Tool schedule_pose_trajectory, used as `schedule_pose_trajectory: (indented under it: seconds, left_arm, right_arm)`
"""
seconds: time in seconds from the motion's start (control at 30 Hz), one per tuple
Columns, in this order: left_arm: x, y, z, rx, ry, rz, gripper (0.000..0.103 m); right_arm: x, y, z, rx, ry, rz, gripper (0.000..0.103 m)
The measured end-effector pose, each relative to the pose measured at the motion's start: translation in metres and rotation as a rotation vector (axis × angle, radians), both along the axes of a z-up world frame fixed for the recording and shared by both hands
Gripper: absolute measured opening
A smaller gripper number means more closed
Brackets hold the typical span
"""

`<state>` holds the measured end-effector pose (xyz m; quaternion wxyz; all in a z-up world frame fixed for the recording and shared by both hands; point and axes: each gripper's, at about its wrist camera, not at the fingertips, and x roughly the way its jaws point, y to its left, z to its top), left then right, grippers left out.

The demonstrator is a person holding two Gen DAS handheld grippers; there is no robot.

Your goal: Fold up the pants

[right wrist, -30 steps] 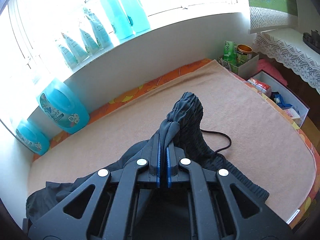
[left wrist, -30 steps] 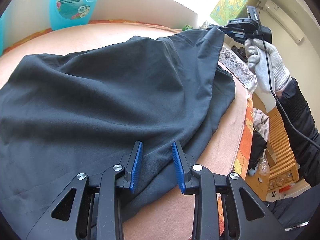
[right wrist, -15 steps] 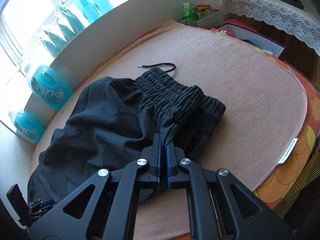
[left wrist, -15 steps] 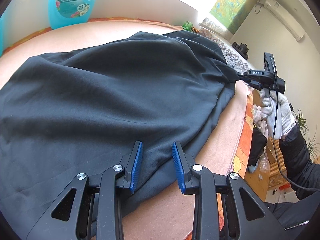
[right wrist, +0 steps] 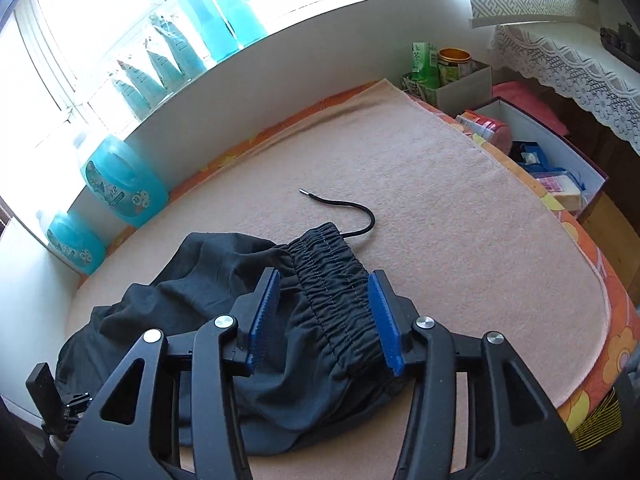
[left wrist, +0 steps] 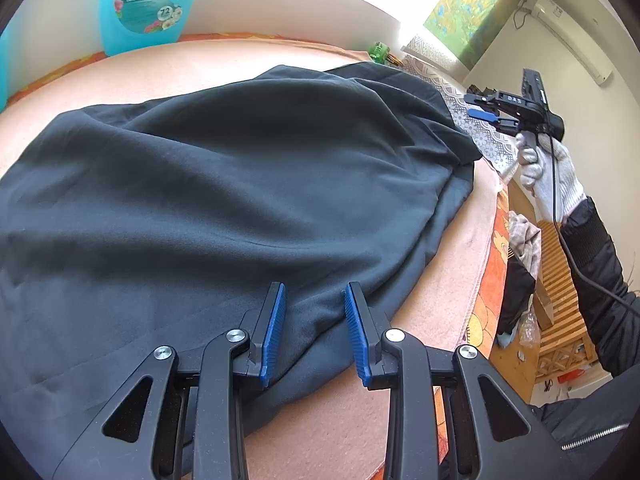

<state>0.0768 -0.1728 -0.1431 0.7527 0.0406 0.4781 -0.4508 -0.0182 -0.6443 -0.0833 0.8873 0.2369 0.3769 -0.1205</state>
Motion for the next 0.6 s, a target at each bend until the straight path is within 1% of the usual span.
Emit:
schedule_pose_trajectory:
  seconds: [0.03, 0.07, 0.17, 0.2, 0.27, 0.33, 0.37, 0.4, 0.47, 0.53, 0.57, 0.6]
  left_arm:
    - [-0.001, 0.0, 0.001, 0.004, -0.003, 0.003, 0.029]
    - [-0.001, 0.0, 0.001, 0.009, -0.006, 0.007, 0.029]
    - [-0.003, 0.004, 0.006, 0.03, -0.024, 0.032, 0.029]
    - [-0.003, 0.008, 0.009, 0.028, -0.034, 0.041, 0.029]
    - [-0.001, 0.02, 0.015, 0.025, -0.056, 0.07, 0.029]
    - [0.002, 0.034, 0.021, 0.019, -0.071, 0.11, 0.029]
    - [0.004, 0.043, 0.024, 0.014, -0.073, 0.129, 0.029]
    - [0.007, 0.05, 0.025, 0.011, -0.073, 0.15, 0.029]
    - [0.012, 0.063, 0.025, 0.01, -0.066, 0.182, 0.029]
    - [0.016, 0.073, 0.022, 0.01, -0.054, 0.211, 0.029]
    - [0.019, 0.074, 0.02, 0.009, -0.044, 0.22, 0.029]
    - [0.02, 0.076, 0.018, 0.007, -0.036, 0.226, 0.029]
  right_arm:
    - [0.011, -0.005, -0.008, -0.006, 0.019, -0.006, 0.049]
    - [0.021, -0.011, -0.016, 0.015, 0.031, -0.007, 0.049]
    - [0.044, -0.025, -0.037, 0.139, 0.042, 0.027, 0.05]
    - [0.05, -0.027, -0.042, 0.149, 0.05, 0.033, 0.051]
    - [0.06, -0.027, -0.049, 0.135, 0.072, 0.041, 0.061]
    - [0.068, -0.024, -0.056, 0.119, 0.102, 0.049, 0.066]
    - [0.07, -0.023, -0.058, 0.122, 0.107, 0.051, 0.066]
    - [0.071, -0.021, -0.061, 0.127, 0.107, 0.055, 0.066]
    - [0.071, -0.015, -0.061, 0.106, 0.101, 0.066, 0.065]
    - [0.069, -0.007, -0.061, 0.069, 0.104, 0.073, 0.058]
    - [0.067, -0.004, -0.06, 0.052, 0.101, 0.071, 0.052]
    - [0.063, -0.002, -0.059, 0.042, 0.092, 0.066, 0.049]
